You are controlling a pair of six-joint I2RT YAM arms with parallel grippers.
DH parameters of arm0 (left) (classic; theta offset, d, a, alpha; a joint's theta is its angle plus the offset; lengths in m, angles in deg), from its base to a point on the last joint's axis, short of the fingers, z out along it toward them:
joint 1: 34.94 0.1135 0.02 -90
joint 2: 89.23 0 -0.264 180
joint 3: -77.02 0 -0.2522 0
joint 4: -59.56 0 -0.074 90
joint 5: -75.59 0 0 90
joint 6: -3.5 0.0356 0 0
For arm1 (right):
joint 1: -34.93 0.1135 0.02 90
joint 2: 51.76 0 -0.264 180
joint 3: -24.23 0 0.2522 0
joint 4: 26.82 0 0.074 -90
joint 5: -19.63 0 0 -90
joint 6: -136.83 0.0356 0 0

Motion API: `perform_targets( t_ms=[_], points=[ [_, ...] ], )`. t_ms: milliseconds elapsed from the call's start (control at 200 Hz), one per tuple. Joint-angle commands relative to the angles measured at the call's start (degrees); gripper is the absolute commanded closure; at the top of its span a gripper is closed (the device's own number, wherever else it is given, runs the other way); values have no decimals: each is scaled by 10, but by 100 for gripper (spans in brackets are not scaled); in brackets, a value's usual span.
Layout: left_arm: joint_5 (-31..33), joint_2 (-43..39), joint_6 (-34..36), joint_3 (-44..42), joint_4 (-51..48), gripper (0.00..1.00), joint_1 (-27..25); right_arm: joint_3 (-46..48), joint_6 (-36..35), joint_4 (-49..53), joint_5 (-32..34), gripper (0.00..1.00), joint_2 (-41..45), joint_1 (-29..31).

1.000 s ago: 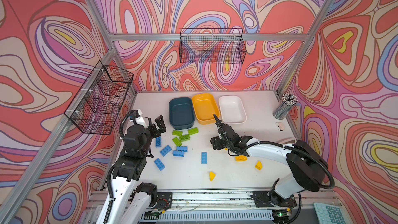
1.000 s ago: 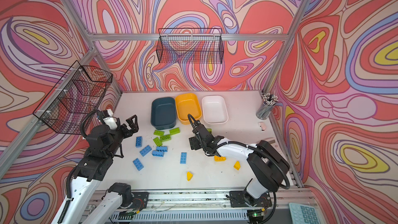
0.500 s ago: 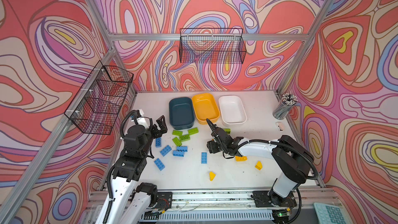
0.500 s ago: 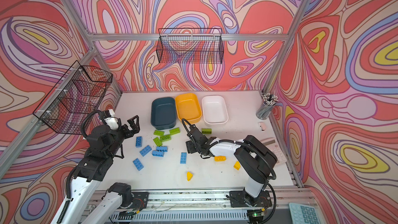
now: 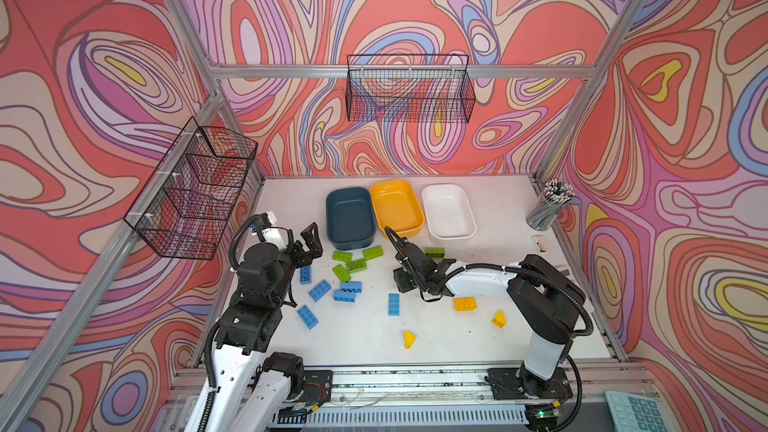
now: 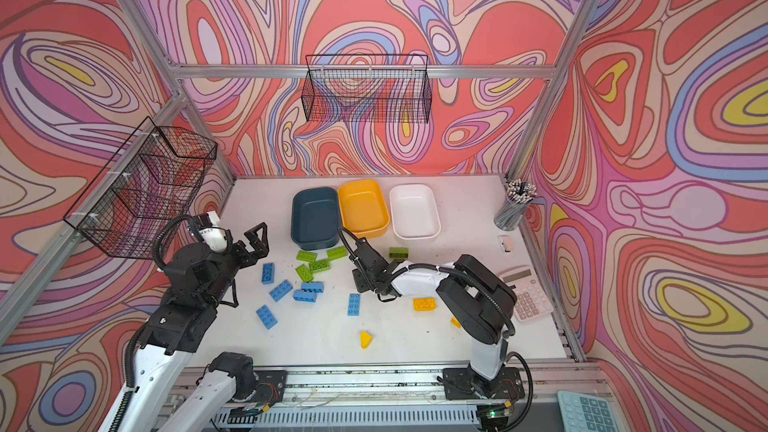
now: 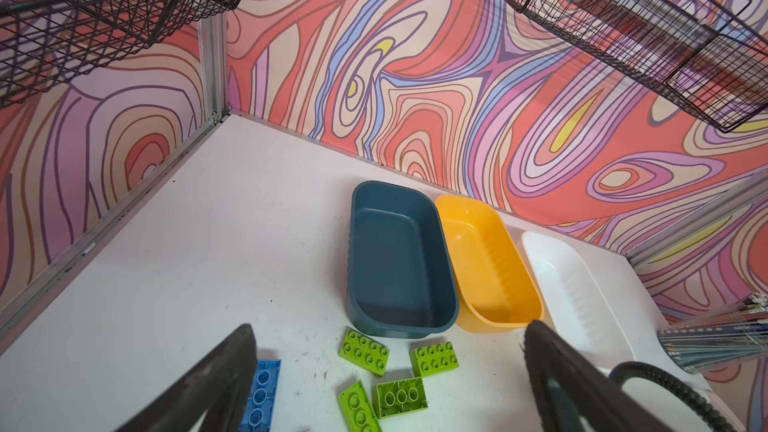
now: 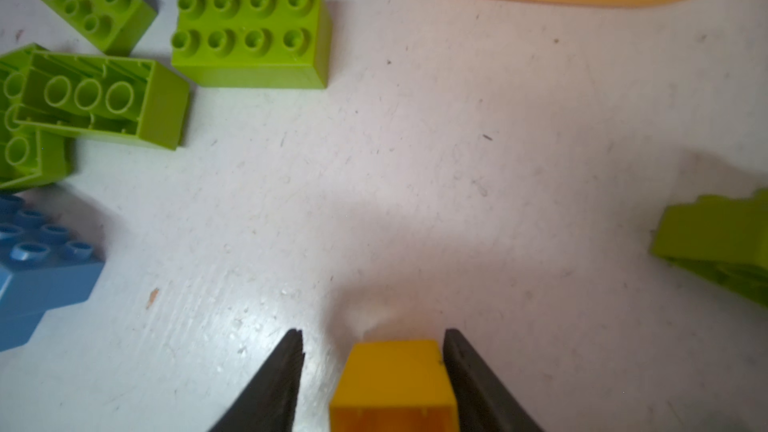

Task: Sort the legos into containers by color
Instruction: 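Close the right gripper on a yellow brick, then carry the yellow brick to the dark teal bin and release it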

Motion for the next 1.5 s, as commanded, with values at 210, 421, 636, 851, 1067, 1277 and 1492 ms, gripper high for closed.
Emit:
perform_targets(
  t_ms=[210, 421, 636, 851, 1067, 1277, 1492],
  points=[
    [5, -8, -1, 7, -4, 0, -5, -17, -6, 47, 42, 75, 0, 19],
    [27, -16, -5, 10, -15, 0, -6, -42, -13, 53, 31, 77, 18, 22],
    [62, -36, -10, 11, -23, 0, -10, -116, -31, 45, -34, 77, 20, 21],
    [137, -66, -25, 9, -36, 0, -11, -262, -53, 37, -91, 77, -48, 6],
    [186, -79, -51, 17, -59, 0, -13, -443, -56, 58, -150, 77, -168, -30],
    [193, -81, -50, 24, -68, 0, -18, -586, -60, 81, -177, 77, -270, -53],
    [167, -75, -35, 19, -58, 0, -27, -683, -46, 88, -193, 74, -350, -72]
  ],
)
